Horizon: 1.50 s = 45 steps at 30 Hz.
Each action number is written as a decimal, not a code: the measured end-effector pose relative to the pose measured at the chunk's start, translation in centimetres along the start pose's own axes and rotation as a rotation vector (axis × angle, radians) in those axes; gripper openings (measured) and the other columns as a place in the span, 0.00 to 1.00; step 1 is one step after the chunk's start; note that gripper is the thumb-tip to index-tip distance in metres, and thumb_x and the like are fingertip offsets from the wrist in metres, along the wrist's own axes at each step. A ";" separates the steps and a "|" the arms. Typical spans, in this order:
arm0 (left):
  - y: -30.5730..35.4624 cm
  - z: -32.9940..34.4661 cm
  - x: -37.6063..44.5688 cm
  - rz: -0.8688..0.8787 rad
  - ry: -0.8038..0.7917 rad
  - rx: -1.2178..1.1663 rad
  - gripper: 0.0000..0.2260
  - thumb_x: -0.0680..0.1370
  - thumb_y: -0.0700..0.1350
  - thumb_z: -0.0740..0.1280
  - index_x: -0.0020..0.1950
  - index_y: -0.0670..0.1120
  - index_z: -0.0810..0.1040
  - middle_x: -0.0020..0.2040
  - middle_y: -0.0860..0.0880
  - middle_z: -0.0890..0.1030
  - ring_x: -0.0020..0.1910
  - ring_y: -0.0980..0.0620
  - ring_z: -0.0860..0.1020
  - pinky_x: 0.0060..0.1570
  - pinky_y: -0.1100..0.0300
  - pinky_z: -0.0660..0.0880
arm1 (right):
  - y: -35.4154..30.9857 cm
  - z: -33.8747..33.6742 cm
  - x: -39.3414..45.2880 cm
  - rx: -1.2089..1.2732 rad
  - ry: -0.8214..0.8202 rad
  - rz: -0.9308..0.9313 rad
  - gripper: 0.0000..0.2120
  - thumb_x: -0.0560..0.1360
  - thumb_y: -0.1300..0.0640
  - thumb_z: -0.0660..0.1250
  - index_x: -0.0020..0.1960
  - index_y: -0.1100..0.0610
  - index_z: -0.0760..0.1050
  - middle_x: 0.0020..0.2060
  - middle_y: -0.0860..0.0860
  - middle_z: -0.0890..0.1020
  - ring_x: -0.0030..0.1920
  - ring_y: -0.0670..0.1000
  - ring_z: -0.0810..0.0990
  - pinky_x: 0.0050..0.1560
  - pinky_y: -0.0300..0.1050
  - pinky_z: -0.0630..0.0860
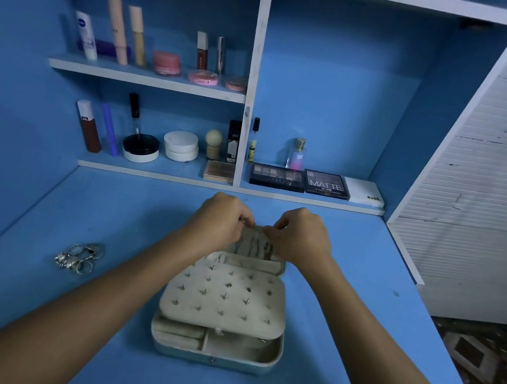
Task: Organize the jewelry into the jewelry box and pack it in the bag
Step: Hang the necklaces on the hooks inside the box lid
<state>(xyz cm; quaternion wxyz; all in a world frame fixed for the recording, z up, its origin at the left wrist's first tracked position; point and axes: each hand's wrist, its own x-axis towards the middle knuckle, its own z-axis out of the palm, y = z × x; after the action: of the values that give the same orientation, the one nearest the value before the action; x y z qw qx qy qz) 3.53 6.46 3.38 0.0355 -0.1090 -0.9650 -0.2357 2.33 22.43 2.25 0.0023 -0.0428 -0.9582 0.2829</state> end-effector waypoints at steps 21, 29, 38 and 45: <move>1.5 0.7 0.2 0.016 -0.189 0.334 0.12 0.74 0.28 0.62 0.48 0.40 0.81 0.50 0.46 0.66 0.41 0.47 0.69 0.42 0.57 0.67 | -0.8 0.6 0.6 -0.121 -0.040 0.074 0.08 0.70 0.55 0.70 0.48 0.55 0.78 0.42 0.53 0.82 0.43 0.55 0.81 0.37 0.42 0.76; 0.2 0.4 -0.2 0.007 -0.161 0.113 0.16 0.77 0.33 0.62 0.60 0.46 0.82 0.51 0.45 0.78 0.50 0.46 0.78 0.45 0.58 0.74 | -1.1 0.0 -0.5 -0.018 -0.089 0.039 0.07 0.70 0.50 0.73 0.42 0.54 0.83 0.38 0.51 0.83 0.41 0.53 0.82 0.37 0.43 0.78; 0.1 0.3 -1.3 0.000 -0.070 -0.080 0.07 0.79 0.39 0.67 0.56 0.46 0.79 0.51 0.46 0.79 0.47 0.49 0.79 0.46 0.58 0.76 | -2.6 -2.2 -1.4 0.031 -0.187 -0.032 0.12 0.72 0.66 0.66 0.46 0.51 0.84 0.39 0.49 0.83 0.41 0.50 0.84 0.36 0.39 0.80; 0.1 0.2 -1.2 0.010 -0.067 -0.094 0.08 0.78 0.38 0.68 0.57 0.46 0.80 0.51 0.45 0.81 0.47 0.49 0.79 0.46 0.59 0.76 | -2.3 -1.6 -1.3 0.117 -0.139 -0.049 0.06 0.69 0.61 0.75 0.42 0.51 0.82 0.41 0.53 0.84 0.38 0.54 0.86 0.43 0.50 0.85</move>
<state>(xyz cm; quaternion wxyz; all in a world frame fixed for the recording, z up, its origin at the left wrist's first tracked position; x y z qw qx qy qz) 4.71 6.42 3.09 -0.0008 -0.1230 -0.9530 -0.2768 3.48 21.31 4.89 -0.0547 0.0004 -0.9387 0.3405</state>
